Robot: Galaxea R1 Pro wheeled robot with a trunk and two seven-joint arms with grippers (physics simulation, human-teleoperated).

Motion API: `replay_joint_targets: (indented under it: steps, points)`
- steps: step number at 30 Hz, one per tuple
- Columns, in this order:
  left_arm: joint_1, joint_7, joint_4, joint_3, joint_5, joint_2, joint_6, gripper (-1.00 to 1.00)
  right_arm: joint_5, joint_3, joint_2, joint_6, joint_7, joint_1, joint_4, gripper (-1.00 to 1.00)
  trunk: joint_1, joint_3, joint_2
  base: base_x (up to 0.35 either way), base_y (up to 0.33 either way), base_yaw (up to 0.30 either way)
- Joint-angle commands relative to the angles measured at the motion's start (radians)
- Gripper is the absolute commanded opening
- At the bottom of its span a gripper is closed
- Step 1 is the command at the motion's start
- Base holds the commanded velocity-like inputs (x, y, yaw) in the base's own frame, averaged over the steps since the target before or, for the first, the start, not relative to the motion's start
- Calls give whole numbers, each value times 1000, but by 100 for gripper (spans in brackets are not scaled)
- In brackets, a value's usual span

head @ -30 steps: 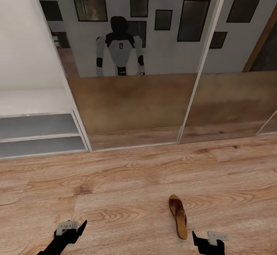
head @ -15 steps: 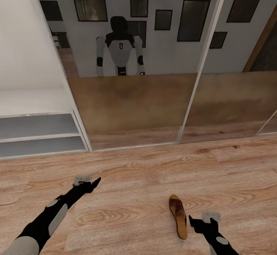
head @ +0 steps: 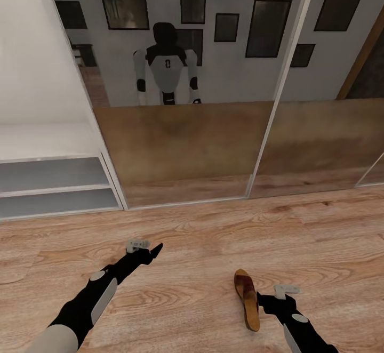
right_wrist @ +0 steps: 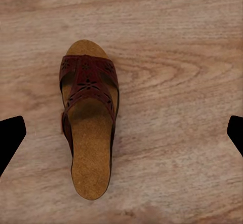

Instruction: Pick up the two gym shoes and the two sandals from the corridor floor and place them onto the hallstand (shoe rack) in the corridor, making sure they are on the rack and not on the floor. Arrange them so the two gym shoes are next to each other and the two sandals are next to each other.

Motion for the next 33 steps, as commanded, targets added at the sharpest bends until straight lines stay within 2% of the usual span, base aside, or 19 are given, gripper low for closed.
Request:
replay_joint_targets:
  steps: [1,8,22,25,26,31,33]
  points:
    - [0,0,-2,-6,1,0,-5,100,10,-7,1,0,6,0,-1,100,0,-1,0,0,0,0]
    - [1,-4,-14,-16,-19,-6,-6,100,11,-9,0,2,4,0,-4,100,0,-1,0,0,0,2]
    - [0,-8,-18,-19,-20,-9,-2,100,11,-13,-1,3,-1,0,-2,100,0,-16,0,0,0,53]
    - [-1,-8,-18,-46,-20,-10,-2,100,11,-13,-1,3,-1,0,-3,100,11,-26,-21,0,0,9]
    - [-4,-7,-18,-93,-20,-11,-1,100,11,-14,-2,3,-1,0,-2,100,15,-29,-28,0,0,3]
    - [-10,-5,-36,-152,-21,-10,6,100,10,-14,-2,3,-1,0,-1,100,34,-49,-63,0,0,1]
    - [-7,-4,-54,-157,-21,-9,9,100,10,-14,-2,3,-2,0,-1,100,42,-58,-77,0,0,0]
